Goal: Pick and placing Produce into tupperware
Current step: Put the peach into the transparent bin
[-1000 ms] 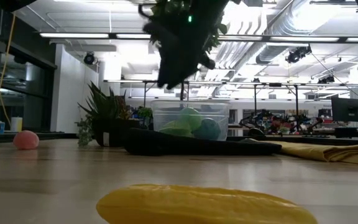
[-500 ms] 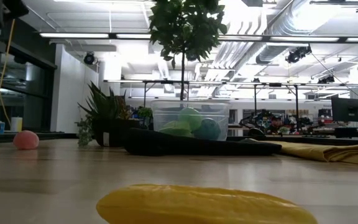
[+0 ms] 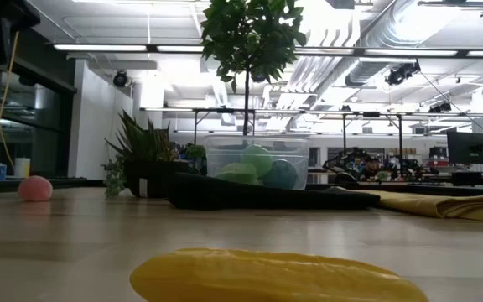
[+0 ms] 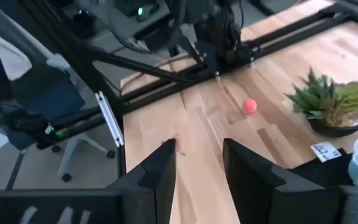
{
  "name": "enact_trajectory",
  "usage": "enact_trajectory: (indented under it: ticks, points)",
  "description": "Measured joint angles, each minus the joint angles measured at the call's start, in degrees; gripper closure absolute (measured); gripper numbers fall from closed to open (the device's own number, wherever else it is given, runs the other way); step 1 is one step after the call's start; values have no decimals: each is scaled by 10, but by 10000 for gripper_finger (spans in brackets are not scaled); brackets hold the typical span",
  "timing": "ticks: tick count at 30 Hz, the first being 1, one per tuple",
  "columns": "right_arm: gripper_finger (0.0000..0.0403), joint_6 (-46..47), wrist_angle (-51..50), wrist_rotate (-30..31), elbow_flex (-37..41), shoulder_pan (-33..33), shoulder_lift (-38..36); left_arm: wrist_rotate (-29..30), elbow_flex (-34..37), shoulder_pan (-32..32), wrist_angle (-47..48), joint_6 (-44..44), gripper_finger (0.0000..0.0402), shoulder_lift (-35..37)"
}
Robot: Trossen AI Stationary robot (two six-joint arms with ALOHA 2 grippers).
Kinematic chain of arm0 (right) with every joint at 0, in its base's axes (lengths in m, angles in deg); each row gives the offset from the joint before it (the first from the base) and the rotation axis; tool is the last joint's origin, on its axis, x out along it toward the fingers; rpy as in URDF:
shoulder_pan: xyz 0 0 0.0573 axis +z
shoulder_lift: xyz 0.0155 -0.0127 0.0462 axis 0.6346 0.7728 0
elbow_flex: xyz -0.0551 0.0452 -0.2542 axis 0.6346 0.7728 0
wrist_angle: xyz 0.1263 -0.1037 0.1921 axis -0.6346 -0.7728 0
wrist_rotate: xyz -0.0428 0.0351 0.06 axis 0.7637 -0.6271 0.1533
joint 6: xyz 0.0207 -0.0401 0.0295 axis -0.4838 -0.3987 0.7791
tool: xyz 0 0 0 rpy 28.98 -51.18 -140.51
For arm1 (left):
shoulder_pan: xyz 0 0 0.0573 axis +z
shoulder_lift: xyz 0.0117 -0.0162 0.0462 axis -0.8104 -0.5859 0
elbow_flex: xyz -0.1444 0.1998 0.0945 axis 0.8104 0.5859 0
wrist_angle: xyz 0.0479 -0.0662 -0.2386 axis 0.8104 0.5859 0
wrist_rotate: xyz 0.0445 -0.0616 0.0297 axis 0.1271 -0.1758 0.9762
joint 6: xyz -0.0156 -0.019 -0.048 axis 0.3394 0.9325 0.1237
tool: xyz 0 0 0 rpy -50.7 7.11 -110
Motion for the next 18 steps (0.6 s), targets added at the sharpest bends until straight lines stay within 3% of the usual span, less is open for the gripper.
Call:
enact_trajectory:
  ticks: [6, 18]
  points:
    - [279, 10, -12, 65, 0, 23, -16, -50, 27, 109, -2, -58, 204, 17]
    - [279, 14, -31, 70, 0, 23, -16, -155, 75, 304, -114, -243, 240, 42]
